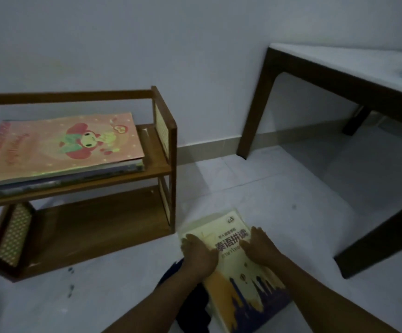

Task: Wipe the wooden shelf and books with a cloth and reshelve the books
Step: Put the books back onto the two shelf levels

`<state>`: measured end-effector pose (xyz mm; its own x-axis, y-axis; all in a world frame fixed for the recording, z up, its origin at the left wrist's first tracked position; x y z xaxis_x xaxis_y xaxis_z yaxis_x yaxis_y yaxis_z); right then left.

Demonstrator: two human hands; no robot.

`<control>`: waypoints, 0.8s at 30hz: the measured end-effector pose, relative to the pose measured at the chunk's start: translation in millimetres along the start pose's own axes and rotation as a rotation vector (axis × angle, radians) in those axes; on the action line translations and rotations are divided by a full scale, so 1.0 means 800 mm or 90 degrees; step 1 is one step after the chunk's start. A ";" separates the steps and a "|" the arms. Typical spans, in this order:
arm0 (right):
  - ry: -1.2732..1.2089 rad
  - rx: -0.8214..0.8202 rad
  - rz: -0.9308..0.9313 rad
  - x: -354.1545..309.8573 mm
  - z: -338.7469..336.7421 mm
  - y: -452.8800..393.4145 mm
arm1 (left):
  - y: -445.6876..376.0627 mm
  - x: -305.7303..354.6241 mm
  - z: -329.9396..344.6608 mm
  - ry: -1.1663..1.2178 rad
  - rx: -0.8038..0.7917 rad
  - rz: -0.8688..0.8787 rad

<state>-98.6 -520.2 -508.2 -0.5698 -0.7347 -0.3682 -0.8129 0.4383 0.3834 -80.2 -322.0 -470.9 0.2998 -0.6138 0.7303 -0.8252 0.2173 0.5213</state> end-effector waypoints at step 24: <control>-0.680 -0.228 -0.193 -0.015 -0.152 0.105 | 0.078 0.028 -0.068 0.448 -0.004 0.177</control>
<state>-145.2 -538.0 -368.4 -0.3077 0.1004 -0.9462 -0.9500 0.0224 0.3113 -98.7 -280.9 -398.0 0.3172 0.0939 0.9437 -0.9133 0.2985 0.2772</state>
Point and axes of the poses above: each hand's wrist, its own y-axis away from the middle knuckle, its own z-axis out of the palm, x = y × z, the point moved 1 cm from there along -y, towards the middle knuckle, and after that the axes turned 3 degrees about x, right-handed, at the moved point
